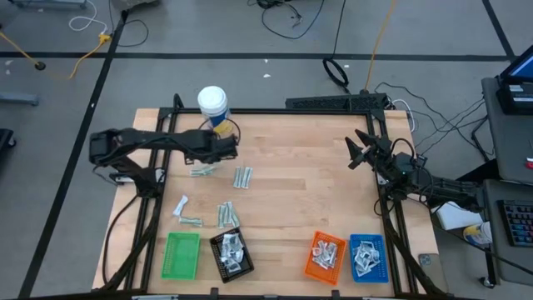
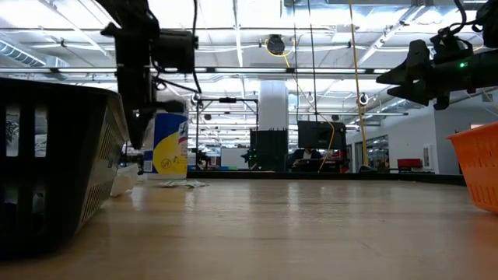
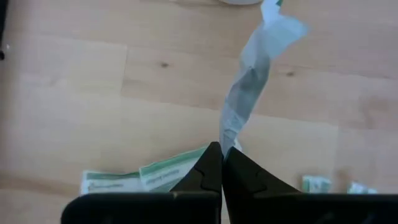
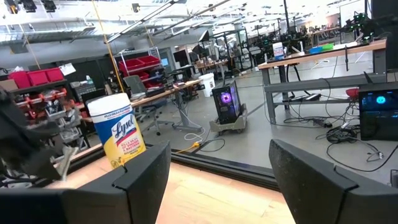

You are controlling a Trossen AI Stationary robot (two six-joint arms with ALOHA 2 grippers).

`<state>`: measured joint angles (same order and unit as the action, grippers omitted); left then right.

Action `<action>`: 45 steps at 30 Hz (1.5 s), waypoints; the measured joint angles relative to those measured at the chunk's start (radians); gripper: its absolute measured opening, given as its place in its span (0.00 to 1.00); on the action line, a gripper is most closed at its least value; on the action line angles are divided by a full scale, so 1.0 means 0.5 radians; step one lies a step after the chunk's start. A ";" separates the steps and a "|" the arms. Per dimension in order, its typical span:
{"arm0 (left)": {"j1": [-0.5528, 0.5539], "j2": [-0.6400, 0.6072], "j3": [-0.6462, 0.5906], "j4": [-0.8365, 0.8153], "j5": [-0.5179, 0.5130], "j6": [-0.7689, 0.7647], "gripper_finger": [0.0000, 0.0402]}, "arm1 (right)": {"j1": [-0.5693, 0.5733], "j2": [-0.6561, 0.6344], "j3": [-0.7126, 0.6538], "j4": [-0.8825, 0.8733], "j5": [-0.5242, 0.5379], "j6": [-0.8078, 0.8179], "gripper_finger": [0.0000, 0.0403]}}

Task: Pick & Place First Aid Supplies
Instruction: Put the bandage into the green bin

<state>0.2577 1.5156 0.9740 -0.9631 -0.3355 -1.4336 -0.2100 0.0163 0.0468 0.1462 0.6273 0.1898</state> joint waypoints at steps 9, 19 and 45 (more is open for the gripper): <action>-0.001 -0.267 0.000 -0.528 0.358 0.108 0.00 | 0.000 0.001 0.001 0.000 0.000 0.000 0.66; -0.265 -0.445 -0.088 -0.639 0.755 -0.007 0.00 | 0.000 0.001 0.000 0.001 -0.001 0.000 0.66; -2.136 -0.333 -0.068 0.106 1.185 -1.820 0.00 | 0.000 0.000 0.000 0.000 -0.001 0.000 0.66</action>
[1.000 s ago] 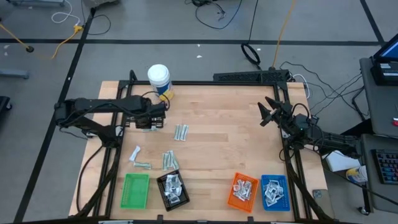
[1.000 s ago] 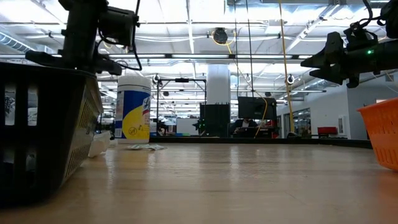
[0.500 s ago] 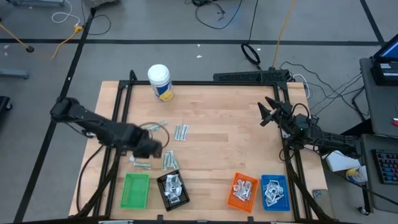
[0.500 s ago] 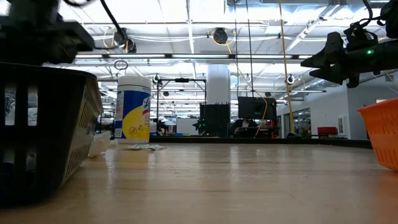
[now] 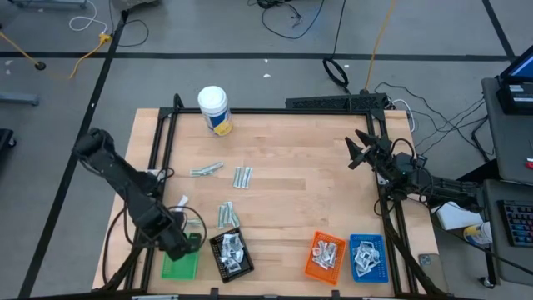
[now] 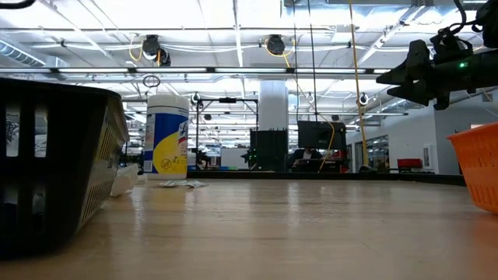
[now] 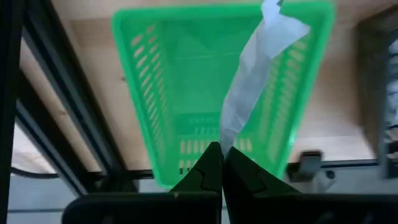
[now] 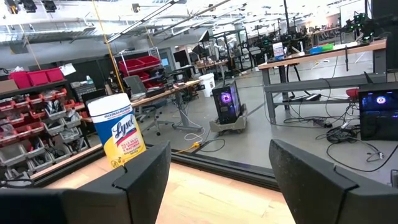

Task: Pick & Place First Aid Supplies
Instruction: Put the bandage into the green bin

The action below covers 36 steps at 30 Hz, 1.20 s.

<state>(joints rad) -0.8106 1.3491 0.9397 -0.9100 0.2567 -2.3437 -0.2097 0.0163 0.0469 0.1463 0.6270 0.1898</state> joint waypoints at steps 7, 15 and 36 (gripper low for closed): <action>-0.061 0.117 0.024 0.059 0.055 -0.017 0.00 | 0.000 0.000 0.000 0.000 0.001 0.000 0.66; -0.062 0.328 0.024 0.143 0.023 -0.055 0.01 | 0.000 0.001 0.000 -0.001 0.000 0.000 0.66; 0.003 0.177 0.024 0.150 -0.115 0.392 0.66 | 0.000 0.001 0.000 0.000 0.001 0.000 0.66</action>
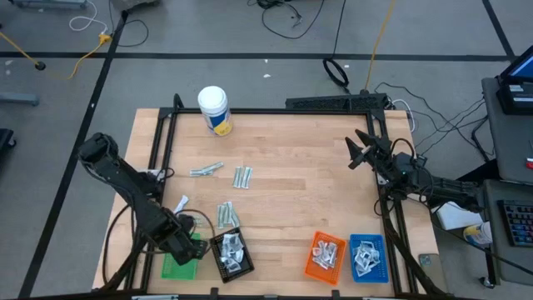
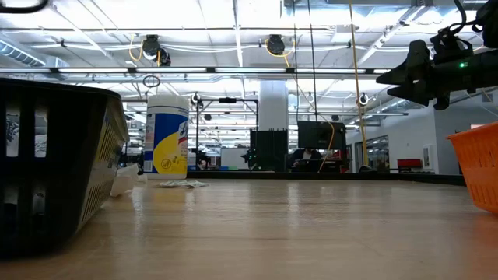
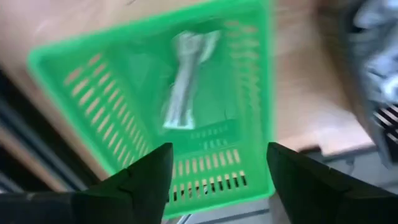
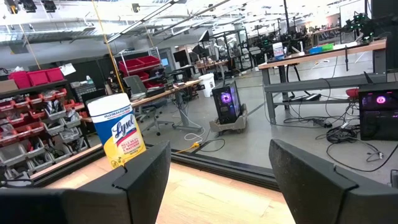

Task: Pick & Place First Aid Supplies
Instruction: Put the bandage into the green bin

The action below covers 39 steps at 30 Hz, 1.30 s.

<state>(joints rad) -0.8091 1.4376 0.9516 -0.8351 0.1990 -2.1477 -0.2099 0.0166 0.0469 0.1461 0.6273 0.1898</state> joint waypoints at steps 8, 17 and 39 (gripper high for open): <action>0.255 -0.066 0.000 0.037 0.049 0.855 0.71 | 0.000 0.000 0.000 0.000 0.000 0.000 0.66; 0.670 -0.069 0.002 0.036 0.178 1.979 0.67 | 0.000 0.000 0.000 0.000 -0.001 0.000 0.66; 2.187 -0.067 0.003 -0.424 -0.033 3.934 0.92 | 0.000 -0.001 0.000 0.000 -0.001 0.000 0.66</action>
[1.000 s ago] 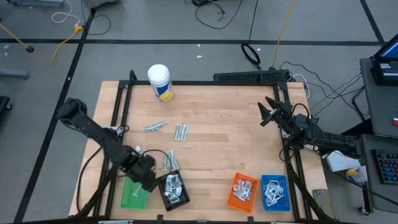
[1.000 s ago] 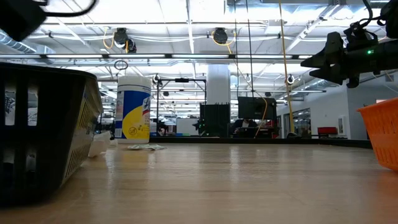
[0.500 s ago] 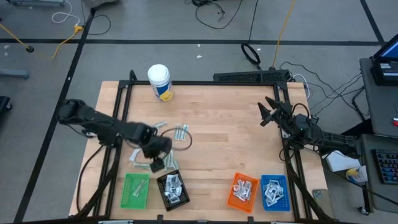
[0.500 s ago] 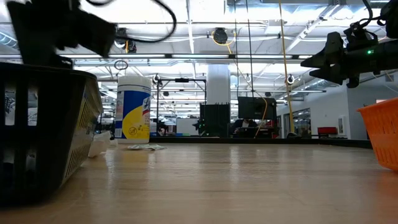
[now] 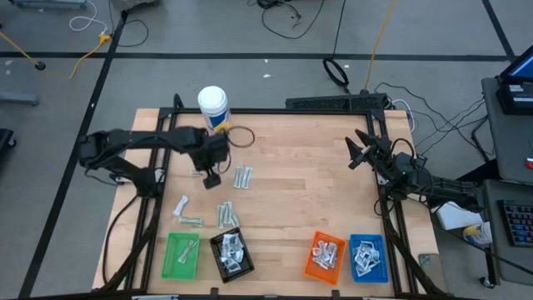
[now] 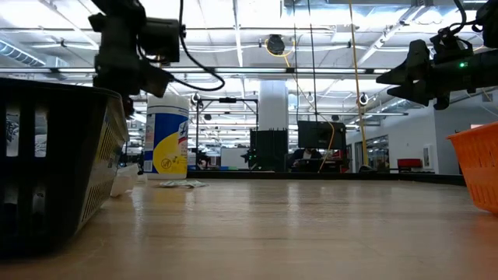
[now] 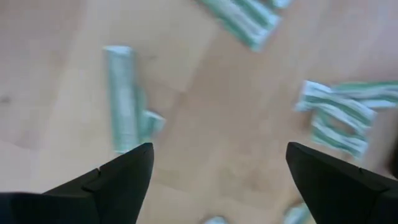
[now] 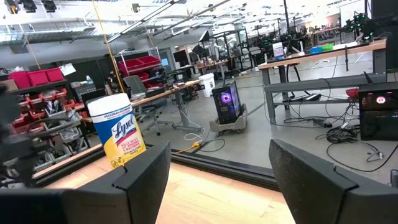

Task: Pick & Place First Aid Supplies
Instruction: Put the bandage into the green bin

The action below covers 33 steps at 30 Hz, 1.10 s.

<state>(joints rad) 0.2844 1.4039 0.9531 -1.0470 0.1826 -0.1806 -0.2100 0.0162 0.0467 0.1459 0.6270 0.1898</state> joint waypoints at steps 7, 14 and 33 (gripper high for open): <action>0.214 0.167 0.002 0.038 -0.124 0.205 0.96 | 0.000 0.001 0.000 0.000 0.000 0.000 0.66; 0.276 0.400 0.001 0.300 -0.317 0.253 0.92 | 0.001 0.001 0.001 0.000 0.000 0.000 0.66; 0.305 0.650 0.004 0.476 -0.302 0.303 0.48 | 0.001 0.001 0.001 0.000 0.001 0.000 0.66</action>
<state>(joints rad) 0.4367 1.7290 0.9550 -0.8087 0.0315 -0.0289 -0.2097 0.0165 0.0471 0.1459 0.6273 0.1898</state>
